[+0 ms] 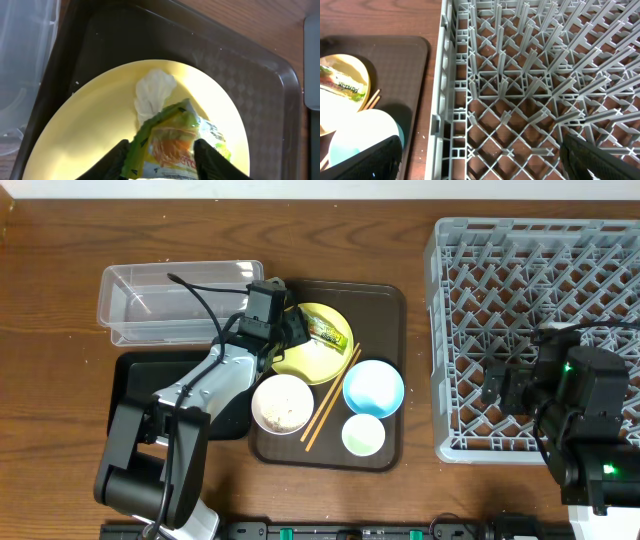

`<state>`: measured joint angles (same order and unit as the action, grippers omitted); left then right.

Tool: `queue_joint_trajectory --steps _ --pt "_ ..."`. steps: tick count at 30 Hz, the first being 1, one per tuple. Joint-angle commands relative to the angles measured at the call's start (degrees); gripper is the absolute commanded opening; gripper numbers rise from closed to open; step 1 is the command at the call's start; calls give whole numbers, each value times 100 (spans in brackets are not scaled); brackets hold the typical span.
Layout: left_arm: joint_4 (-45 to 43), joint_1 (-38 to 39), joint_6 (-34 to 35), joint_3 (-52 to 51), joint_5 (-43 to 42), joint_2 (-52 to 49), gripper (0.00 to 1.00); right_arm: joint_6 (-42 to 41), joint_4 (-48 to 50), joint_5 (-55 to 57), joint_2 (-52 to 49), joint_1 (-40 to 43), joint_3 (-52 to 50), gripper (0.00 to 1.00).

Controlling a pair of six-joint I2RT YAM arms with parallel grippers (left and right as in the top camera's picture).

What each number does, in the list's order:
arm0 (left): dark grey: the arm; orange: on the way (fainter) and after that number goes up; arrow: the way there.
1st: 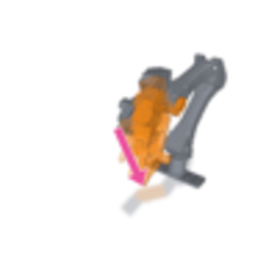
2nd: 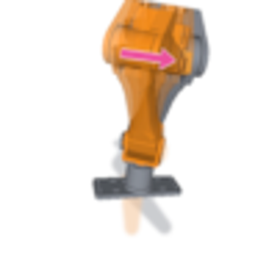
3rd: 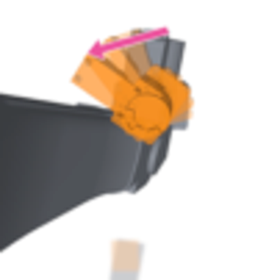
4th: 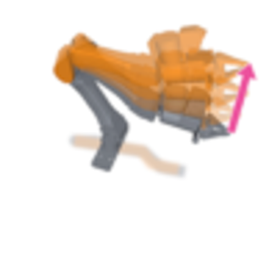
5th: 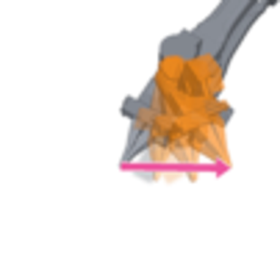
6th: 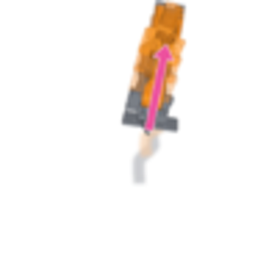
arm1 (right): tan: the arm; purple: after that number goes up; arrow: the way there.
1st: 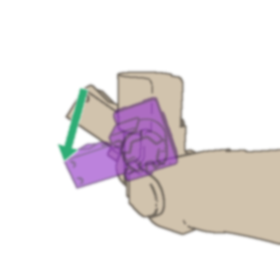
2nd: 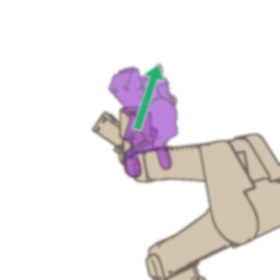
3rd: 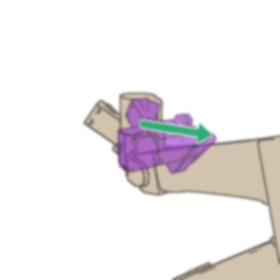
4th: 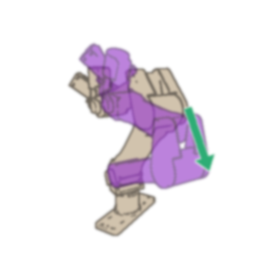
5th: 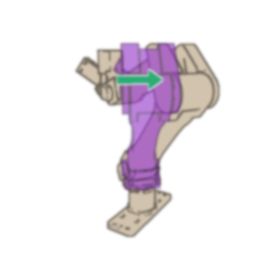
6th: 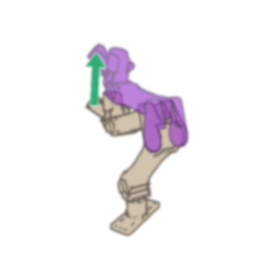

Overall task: Sort waste into correct bins and load items into the dishwasher rack
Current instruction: 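Carry the wrapper left and drop it into the clear plastic bin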

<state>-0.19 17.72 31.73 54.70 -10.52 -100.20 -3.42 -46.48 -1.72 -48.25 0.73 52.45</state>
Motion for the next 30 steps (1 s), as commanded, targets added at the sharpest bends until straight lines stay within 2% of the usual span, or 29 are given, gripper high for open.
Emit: queue_joint_trajectory --steps 1,2,6,7,14,22,26,30 --pt "11 17 -35 103 72 -70 37 -35 -4 -20 35 37 114 99" --pt "11 17 -33 103 72 -70 34 -35 -4 -20 35 37 114 99" --pt "15 17 -35 103 72 -70 9 -35 2 -20 35 37 114 99" --pt "31 17 -35 103 72 -68 6 -35 11 -20 35 37 114 99" --pt "166 15 -262 105 66 111 6 -33 63 24 35 37 114 99" --pt "313 -74 -859 105 232 1587 6 -33 85 153 35 37 114 99" --pt "348 -496 -859 105 748 2247 6 -35 105 151 35 37 114 99" --pt "256 -1182 -857 105 911 2470 6 -35 177 149 35 37 114 99"
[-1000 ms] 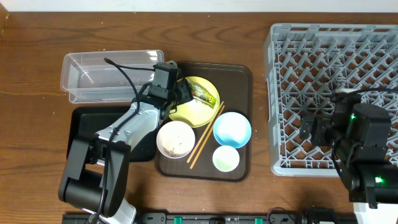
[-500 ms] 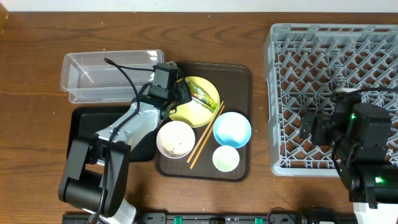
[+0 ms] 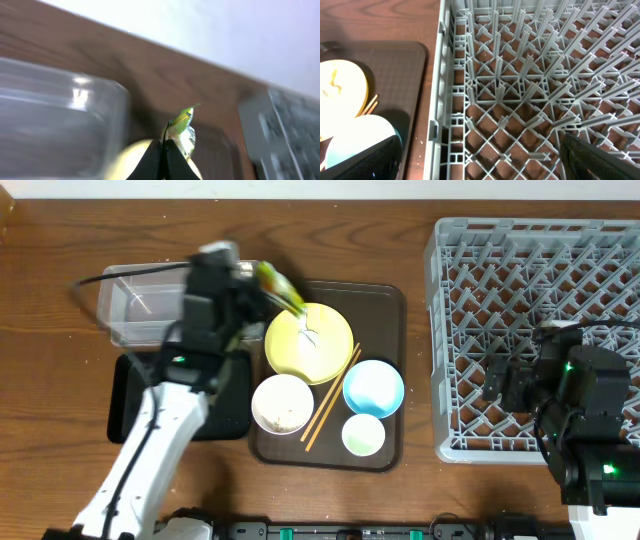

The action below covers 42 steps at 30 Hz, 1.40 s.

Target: Sort waste into correct bins and load items into the dishwasher rack

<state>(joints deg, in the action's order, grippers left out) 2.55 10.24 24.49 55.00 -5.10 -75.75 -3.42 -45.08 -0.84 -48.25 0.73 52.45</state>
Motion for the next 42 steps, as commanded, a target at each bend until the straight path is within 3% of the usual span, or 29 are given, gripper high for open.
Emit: queue_joint_trajectory --steps 1,7,14,16,17,20,25,29,35,42 --pt "-48 -595 -136 74 413 20 6 -35 46 61 35 37 114 99" --pt "-57 -1309 -136 74 581 -291 6 -35 50 61 35 37 114 99" --pt "-92 -1436 -136 74 577 -988 7 -35 50 61 35 37 114 99" --pt "-90 -1436 -136 74 555 -1102 13 -35 50 61 35 37 114 99" --pt "-90 -1436 -136 74 551 -1113 24 -35 50 61 35 37 114 99" --pt "-125 -1436 -289 76 382 -1005 40 -35 50 61 35 37 114 99" --pt "140 -1370 -479 85 -339 -450 43 -35 50 61 35 37 114 99" --pt "909 -977 -479 85 -782 -68 43 -35 50 61 35 37 114 99" --pt "1510 59 -503 72 -765 -175 48 -35 48 59 35 37 114 99" --pt "1379 1036 -546 72 417 -962 57 -35 2 59 35 37 114 99"
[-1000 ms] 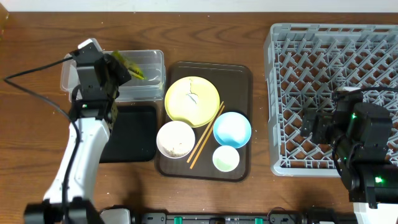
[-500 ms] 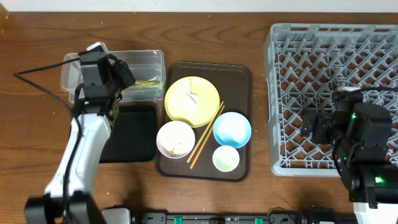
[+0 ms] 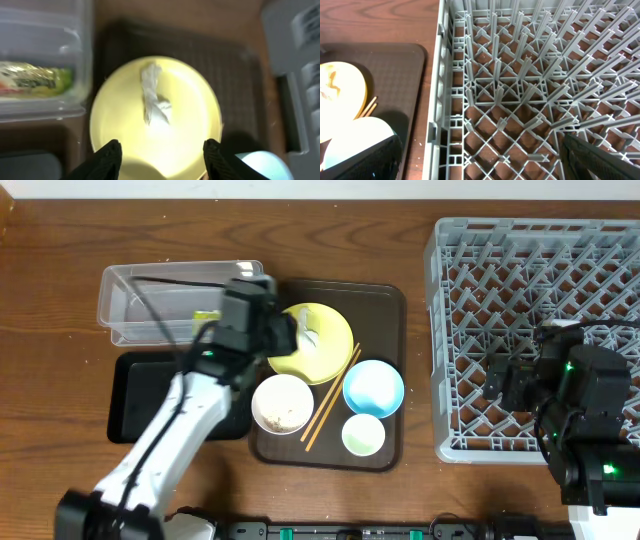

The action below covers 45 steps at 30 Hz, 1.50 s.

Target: Sort waste into correct bins and load items into the dishwasher rack

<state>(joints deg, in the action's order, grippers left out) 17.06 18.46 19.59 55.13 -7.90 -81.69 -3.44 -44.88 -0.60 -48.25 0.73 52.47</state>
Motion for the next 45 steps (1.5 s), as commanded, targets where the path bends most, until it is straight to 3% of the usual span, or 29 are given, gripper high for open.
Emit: queue_joint_trajectory --steps 1,9,15,19,23,26,36,45 --pt "-149 273 -74 59 715 -505 57 -33 -31 35 35 37 111 99" --pt "-1005 474 -94 59 708 -1668 57 -33 -37 35 35 37 111 99" --pt "-1143 479 -94 59 691 -2100 56 -33 -33 37 35 37 111 99" --pt "-1163 505 -94 59 688 -2162 40 -33 -33 37 35 37 111 99" --pt "-1169 538 -92 59 688 -2162 15 -33 -33 37 35 37 111 99" --pt "-1106 568 -94 61 688 -2155 6 -33 -35 37 35 37 111 99" --pt "-570 378 -118 61 713 -890 6 -33 -35 37 35 37 111 99" --pt "-586 -942 -107 61 1023 417 6 -33 -35 37 35 37 111 99"
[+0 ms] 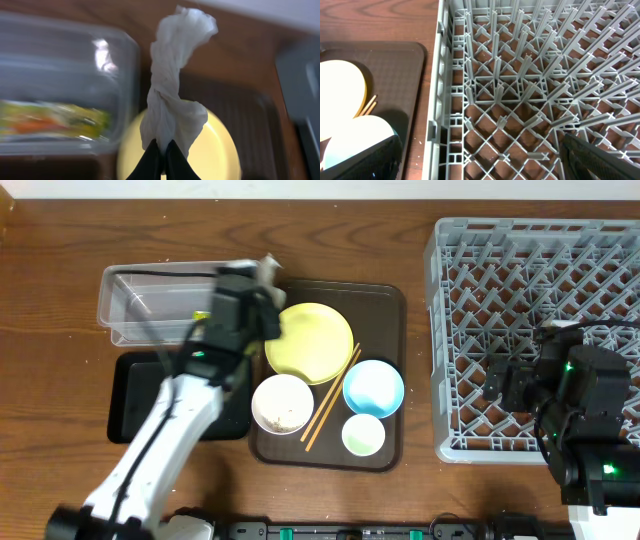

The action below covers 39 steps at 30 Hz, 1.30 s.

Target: Sort waste into correct bins and load items into the dishwasher rack

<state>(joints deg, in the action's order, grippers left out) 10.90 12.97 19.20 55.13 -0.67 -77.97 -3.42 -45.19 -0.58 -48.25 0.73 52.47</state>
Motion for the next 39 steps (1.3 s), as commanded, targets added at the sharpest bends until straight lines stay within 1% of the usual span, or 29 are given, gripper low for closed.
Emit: queue_joint_trajectory --steps 1,5,7,9,10,12,13,14,18,21,24,28,32,35,39 --pt "11 -592 -63 61 310 37 6 -35 -4 35 35 37 111 99" --pt "-118 -1193 260 61 308 -208 7 -37 2 33 35 37 111 99" --pt "-271 -1370 461 61 304 -422 8 -37 37 33 35 37 111 99" --pt "-424 -1460 509 61 264 -619 11 -39 59 33 35 37 111 99" --pt "-470 -1469 507 61 267 -691 16 -37 61 33 35 37 111 99" --pt "-518 -1469 503 61 267 -758 38 -37 57 33 35 37 111 99" --pt "-522 -1467 490 61 267 -761 46 -37 59 33 35 37 111 99" --pt "-525 -1467 485 61 267 -728 52 -37 59 33 35 37 111 99" --pt "-428 -1451 334 61 177 -448 52 -37 61 35 35 37 111 99" --pt "-114 -1399 151 61 -426 -48 52 -37 59 33 35 37 111 99" --pt "570 -1211 140 61 -964 310 52 -37 55 33 35 37 111 99" --pt "1808 -680 140 61 -1054 468 52 -37 61 33 35 37 111 99" --pt "2691 -28 140 52 -1049 339 52 -37 35 33 35 37 111 99" --pt "2992 428 138 22 -1025 197 53 -37 15 33 35 37 111 99" --pt "3029 914 142 11 -1027 -68 52 -37 -2 33 35 37 111 99"
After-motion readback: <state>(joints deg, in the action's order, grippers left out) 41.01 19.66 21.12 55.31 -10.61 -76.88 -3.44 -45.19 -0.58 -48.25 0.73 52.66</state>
